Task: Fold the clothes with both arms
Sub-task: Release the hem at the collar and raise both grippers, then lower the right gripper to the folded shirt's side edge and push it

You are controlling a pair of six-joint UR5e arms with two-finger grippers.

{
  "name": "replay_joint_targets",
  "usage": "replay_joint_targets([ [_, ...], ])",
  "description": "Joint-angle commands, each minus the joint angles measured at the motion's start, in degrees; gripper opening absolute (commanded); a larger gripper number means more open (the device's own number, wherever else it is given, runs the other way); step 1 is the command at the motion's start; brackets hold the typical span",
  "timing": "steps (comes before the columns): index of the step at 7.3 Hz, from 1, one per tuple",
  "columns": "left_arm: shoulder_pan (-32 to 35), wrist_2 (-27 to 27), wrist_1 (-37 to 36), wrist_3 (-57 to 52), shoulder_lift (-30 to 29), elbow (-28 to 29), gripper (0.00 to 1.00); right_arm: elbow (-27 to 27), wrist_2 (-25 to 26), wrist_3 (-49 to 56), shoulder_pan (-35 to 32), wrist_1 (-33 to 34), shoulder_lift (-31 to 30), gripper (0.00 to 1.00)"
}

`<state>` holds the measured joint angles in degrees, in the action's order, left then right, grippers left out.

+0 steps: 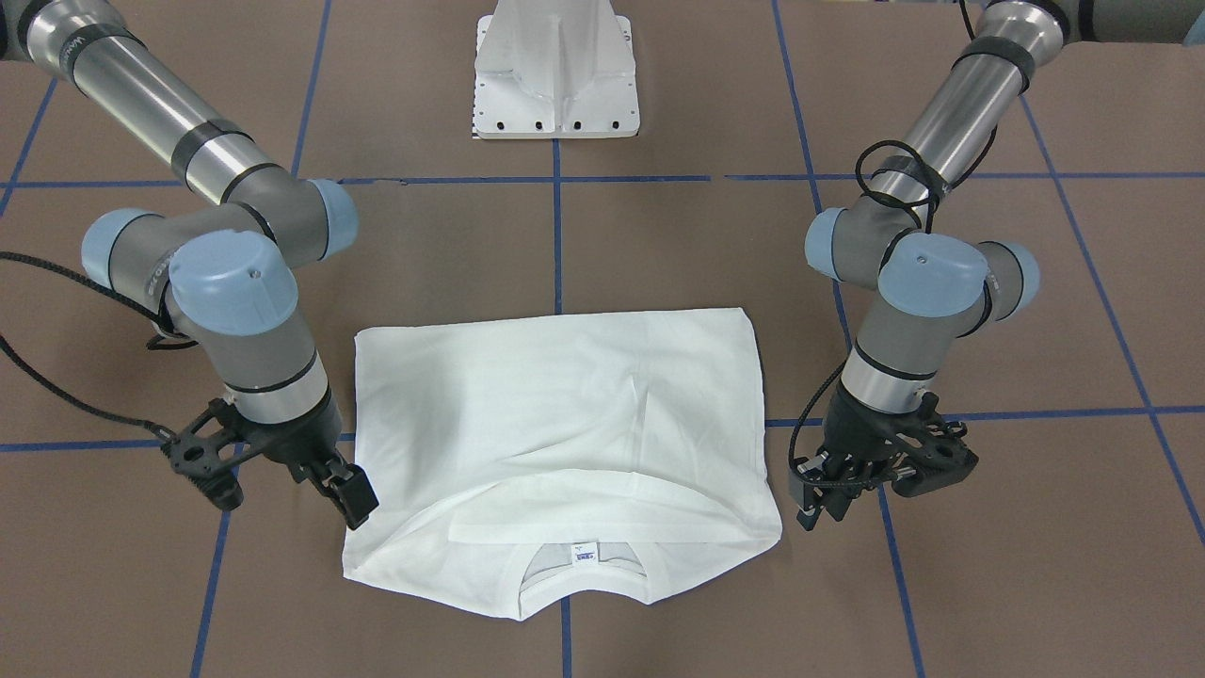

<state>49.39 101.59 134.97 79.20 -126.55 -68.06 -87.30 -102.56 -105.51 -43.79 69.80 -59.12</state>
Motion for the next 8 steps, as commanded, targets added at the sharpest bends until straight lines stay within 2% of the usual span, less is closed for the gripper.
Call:
replay_joint_targets([
  [1,0.0,0.3,0.1,0.0,0.3,-0.1,0.49,-10.8,3.0,-11.5,6.5,0.0,-9.1,1.00],
  [2,0.0,0.3,0.1,-0.1,0.4,-0.1,0.49,-12.3,5.3,-13.1,9.1,0.0,-10.3,1.00],
  [5,0.0,0.3,0.2,-0.1,0.4,-0.1,0.49,-10.6,5.4,-13.6,11.1,0.1,-11.2,0.98],
  [7,0.0,0.3,0.2,-0.2,0.4,-0.1,0.49,-10.4,5.4,-13.6,11.3,0.1,-11.2,0.87],
  [8,0.0,0.3,0.2,-0.1,0.4,-0.1,0.49,-10.6,5.4,-14.2,11.3,0.1,-11.2,0.35],
])
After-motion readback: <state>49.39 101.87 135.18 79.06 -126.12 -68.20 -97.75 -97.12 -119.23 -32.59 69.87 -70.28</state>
